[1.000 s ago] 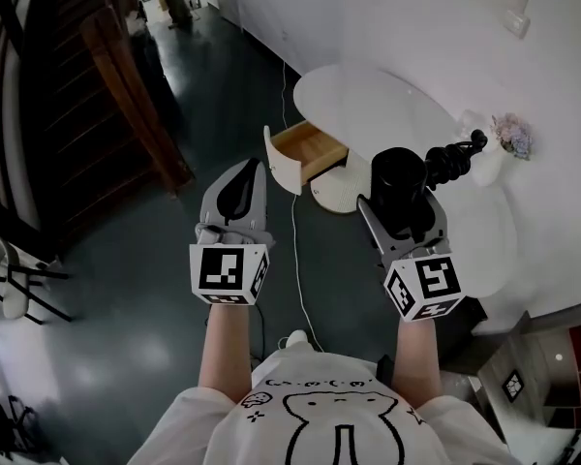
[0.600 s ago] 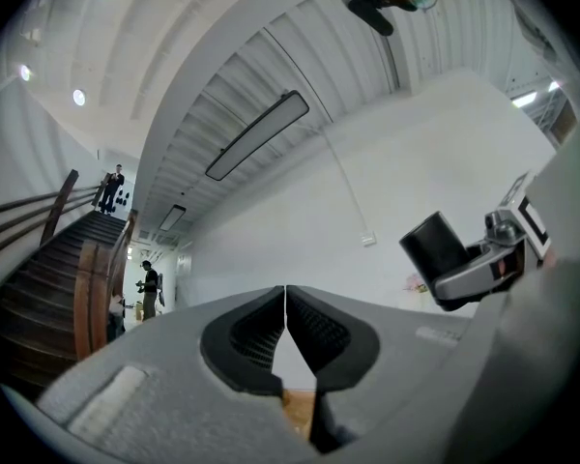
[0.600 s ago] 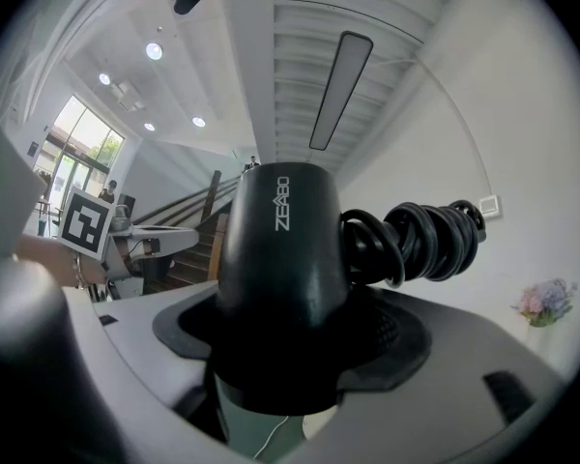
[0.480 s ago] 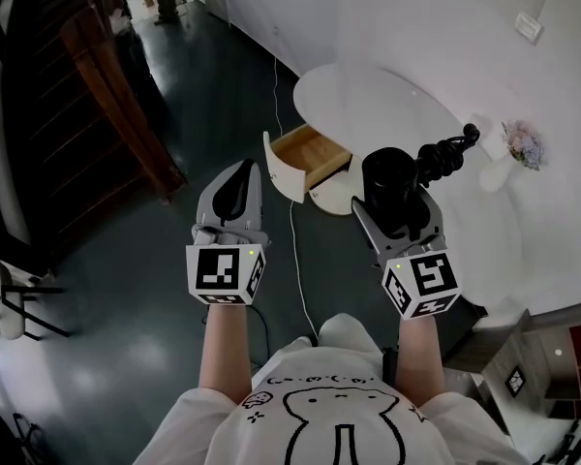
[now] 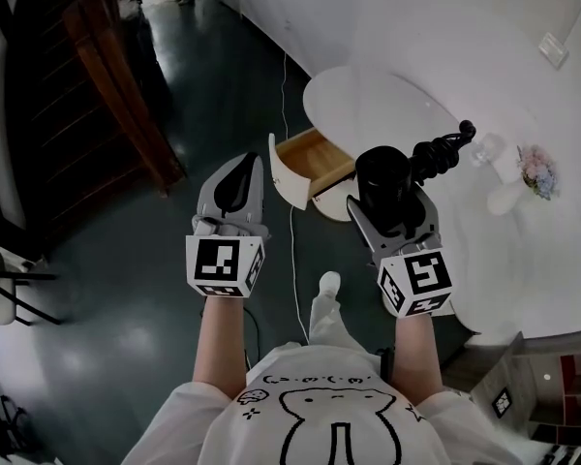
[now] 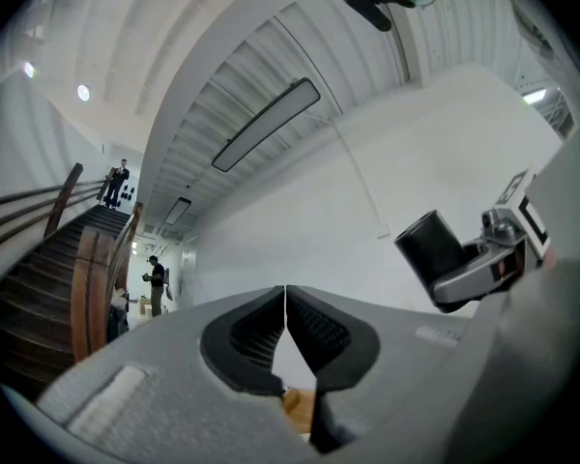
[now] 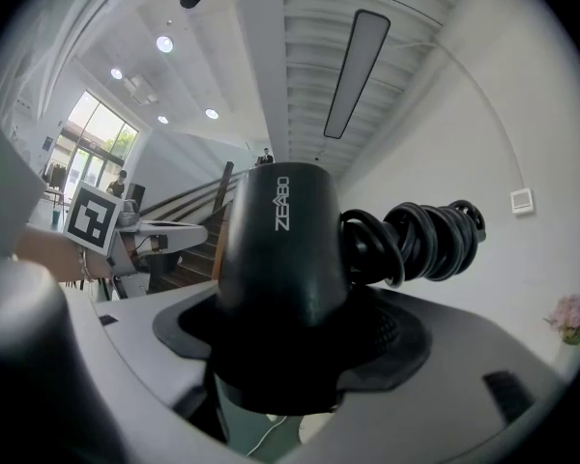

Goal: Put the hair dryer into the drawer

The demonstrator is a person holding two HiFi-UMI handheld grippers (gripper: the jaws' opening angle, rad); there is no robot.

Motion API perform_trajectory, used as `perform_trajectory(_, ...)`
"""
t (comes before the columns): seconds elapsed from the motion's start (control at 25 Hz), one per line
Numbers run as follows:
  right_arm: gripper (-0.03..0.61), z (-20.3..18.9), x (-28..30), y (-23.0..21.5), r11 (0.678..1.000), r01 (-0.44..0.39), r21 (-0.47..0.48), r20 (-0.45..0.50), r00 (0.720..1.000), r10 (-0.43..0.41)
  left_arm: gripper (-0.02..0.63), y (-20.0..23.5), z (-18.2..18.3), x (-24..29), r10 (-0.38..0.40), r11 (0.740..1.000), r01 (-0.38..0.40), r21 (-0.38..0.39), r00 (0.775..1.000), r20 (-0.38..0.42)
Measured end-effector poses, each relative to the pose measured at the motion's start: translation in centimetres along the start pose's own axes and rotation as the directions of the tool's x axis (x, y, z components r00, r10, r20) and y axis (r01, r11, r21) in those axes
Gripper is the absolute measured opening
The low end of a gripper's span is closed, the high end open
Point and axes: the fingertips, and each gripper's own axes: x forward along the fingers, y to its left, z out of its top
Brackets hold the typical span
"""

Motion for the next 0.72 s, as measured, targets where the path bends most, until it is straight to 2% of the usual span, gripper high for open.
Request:
perform_trajectory(0.48, 0.345, -2.4, 11.4, -8.7, 0.997, -0.082, 0.002, -0.020, 0.996, 0.082, 0.015, 2.2, -3.1, 12.5, 0.059, 0.998, -0.058, 0.029, 0.998, -0.036)
perform_trajectory(0.72, 0.345, -3.5, 18.3, -13.6, 0.989, -0.144, 0.019, -0.026, 0.989, 0.144, 0.015, 4.0, -4.5, 19.7, 0.118, 0.993, -0.117, 0.035, 0.992, -0.048)
